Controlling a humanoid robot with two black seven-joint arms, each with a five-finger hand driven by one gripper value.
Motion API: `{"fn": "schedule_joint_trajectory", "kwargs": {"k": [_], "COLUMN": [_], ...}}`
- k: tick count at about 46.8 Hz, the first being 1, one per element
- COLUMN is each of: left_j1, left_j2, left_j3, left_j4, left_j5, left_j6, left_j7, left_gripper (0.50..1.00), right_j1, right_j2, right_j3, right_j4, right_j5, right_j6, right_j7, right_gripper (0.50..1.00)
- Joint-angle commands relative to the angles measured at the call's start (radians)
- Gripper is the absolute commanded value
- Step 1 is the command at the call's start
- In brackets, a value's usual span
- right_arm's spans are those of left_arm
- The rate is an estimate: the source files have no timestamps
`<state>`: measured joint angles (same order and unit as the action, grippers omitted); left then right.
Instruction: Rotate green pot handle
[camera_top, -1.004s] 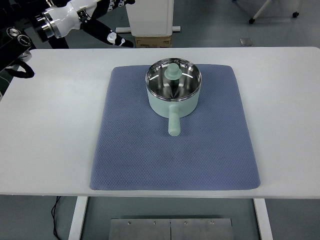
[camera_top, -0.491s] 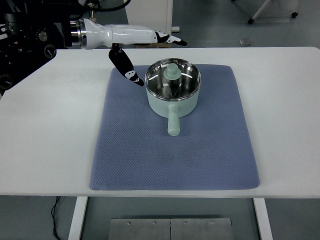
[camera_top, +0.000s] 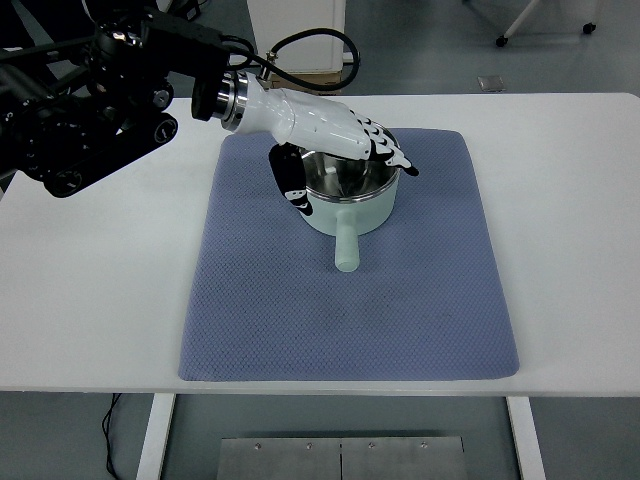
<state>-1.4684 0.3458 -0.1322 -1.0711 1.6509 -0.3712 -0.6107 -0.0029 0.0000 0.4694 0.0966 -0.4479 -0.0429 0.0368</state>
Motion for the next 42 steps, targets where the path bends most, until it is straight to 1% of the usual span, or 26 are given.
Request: {"fn": "schedule_joint_trajectory", "kwargs": {"k": [1, 6, 10, 19, 30, 36, 42], "left_j1": [-0.024, -0.066, -0.084, -0.09, -0.093, -0.09, -0.09], "left_j2": [-0.018, -0.03, -0.031, -0.044, -0.054, -0.079, -0.094], "left_j3": [0.046, 0.123, 0.149, 0.17, 0.238, 0.278, 0.289], "left_j4": [-0.003, -0.026, -0.05, -0.055, -0.053, -0.053, -0.05], "left_j5": [0.007, 0.006, 0.006, 0.006, 0.006, 0.006, 0.006], "left_j6": [0.0, 0.0, 0.0, 0.0, 0.001, 0.001, 0.003], "left_j7": [0.0, 0.0, 0.0, 0.0, 0.0, 0.0, 0.0], "left_gripper": [1.0, 1.0, 1.0, 1.0, 1.0, 1.0, 1.0], "right_j1": [0.0, 0.0, 0.0, 0.0, 0.0, 0.0, 0.0], "right_j2": [0.0, 0.0, 0.0, 0.0, 0.0, 0.0, 0.0], "right_j3": [0.0, 0.0, 0.0, 0.0, 0.0, 0.0, 0.0], "right_j4": [0.0, 0.0, 0.0, 0.0, 0.0, 0.0, 0.0], "right_j5": [0.0, 0.0, 0.0, 0.0, 0.0, 0.0, 0.0], "right_j6": [0.0, 0.0, 0.0, 0.0, 0.0, 0.0, 0.0], "right_j7": [0.0, 0.0, 0.0, 0.0, 0.0, 0.0, 0.0], "right_gripper": [1.0, 1.0, 1.0, 1.0, 1.0, 1.0, 1.0]}}
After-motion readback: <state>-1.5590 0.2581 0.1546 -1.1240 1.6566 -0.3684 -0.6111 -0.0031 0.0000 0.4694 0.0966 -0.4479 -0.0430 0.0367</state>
